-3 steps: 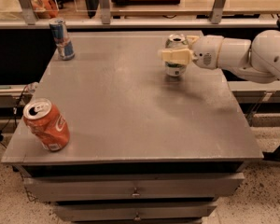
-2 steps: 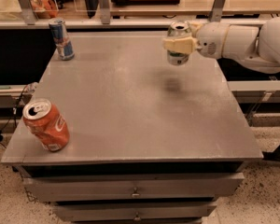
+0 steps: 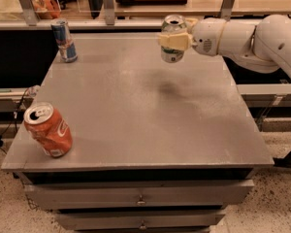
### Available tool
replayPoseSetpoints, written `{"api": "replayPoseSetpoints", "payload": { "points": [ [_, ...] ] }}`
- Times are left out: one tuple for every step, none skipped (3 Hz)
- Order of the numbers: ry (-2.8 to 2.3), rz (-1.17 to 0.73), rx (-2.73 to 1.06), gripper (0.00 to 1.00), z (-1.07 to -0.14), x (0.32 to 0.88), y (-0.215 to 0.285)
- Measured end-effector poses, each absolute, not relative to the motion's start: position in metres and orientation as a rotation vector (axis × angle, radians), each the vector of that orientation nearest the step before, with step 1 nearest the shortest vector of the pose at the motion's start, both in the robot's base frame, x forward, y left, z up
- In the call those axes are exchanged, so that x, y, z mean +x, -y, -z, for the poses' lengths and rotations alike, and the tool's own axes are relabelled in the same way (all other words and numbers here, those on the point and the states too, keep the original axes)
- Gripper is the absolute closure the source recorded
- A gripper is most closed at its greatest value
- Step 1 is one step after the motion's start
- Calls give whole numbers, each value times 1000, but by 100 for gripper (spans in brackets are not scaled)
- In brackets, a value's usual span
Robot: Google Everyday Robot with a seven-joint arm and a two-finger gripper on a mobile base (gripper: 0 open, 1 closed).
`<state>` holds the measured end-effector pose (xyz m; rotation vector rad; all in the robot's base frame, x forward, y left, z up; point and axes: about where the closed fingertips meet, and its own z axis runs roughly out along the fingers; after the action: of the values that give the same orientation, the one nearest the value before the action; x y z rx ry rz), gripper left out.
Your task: Move 7up can near redbull can
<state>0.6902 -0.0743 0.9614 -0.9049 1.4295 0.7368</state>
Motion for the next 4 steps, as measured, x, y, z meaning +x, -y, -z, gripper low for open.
{"api": "replayPoseSetpoints", "payload": {
  "points": [
    [-1403, -768, -889, 100, -983, 726, 8],
    [-1408, -796, -902, 100, -992, 749, -51],
    [-1437, -797, -902, 100, -979, 768, -96],
    [-1499, -781, -849, 100, -948, 783, -127]
  ]
}}
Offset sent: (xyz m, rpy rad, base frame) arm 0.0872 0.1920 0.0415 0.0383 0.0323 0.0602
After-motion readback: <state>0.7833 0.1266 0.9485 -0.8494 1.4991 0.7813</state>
